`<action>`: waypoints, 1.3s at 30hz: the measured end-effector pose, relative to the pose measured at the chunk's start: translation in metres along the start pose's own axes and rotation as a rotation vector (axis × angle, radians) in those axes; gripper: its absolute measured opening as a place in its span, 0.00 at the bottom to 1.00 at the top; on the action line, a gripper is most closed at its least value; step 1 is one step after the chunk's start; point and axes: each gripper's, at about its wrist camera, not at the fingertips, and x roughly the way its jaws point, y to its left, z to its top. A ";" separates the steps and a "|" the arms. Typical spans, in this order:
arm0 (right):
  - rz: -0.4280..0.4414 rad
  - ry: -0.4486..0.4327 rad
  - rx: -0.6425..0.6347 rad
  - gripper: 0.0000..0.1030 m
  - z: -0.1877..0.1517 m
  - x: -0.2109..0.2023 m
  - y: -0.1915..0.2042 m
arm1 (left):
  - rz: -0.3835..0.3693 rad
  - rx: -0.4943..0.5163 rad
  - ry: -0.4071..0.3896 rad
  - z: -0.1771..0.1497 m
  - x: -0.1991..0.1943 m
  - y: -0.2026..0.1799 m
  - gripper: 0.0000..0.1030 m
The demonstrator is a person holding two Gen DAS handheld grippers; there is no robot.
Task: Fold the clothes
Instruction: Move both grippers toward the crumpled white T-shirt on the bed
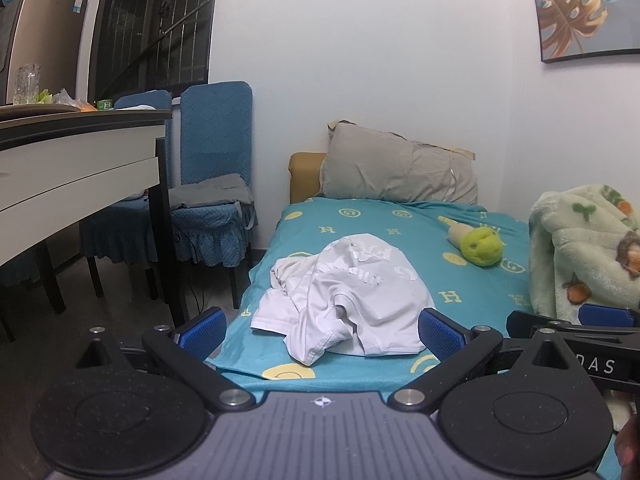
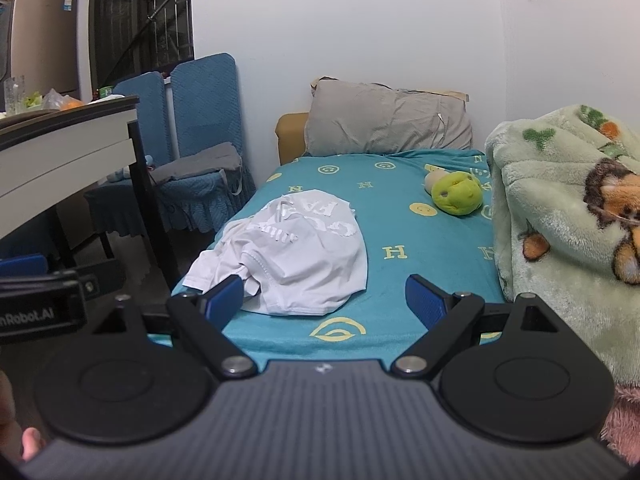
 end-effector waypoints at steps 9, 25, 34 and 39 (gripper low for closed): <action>-0.005 0.004 0.010 0.87 0.000 0.000 -0.001 | -0.007 0.006 0.001 0.004 -0.001 0.001 1.00; -0.027 -0.005 0.049 0.87 0.003 0.002 -0.010 | 0.005 -0.031 0.046 0.000 0.011 0.008 1.00; -0.039 -0.034 0.095 0.87 0.010 -0.006 -0.018 | 0.056 0.020 0.082 -0.010 0.030 -0.002 1.00; -0.050 -0.054 0.114 0.87 0.013 -0.010 -0.024 | 0.058 0.034 0.125 -0.017 0.048 -0.006 1.00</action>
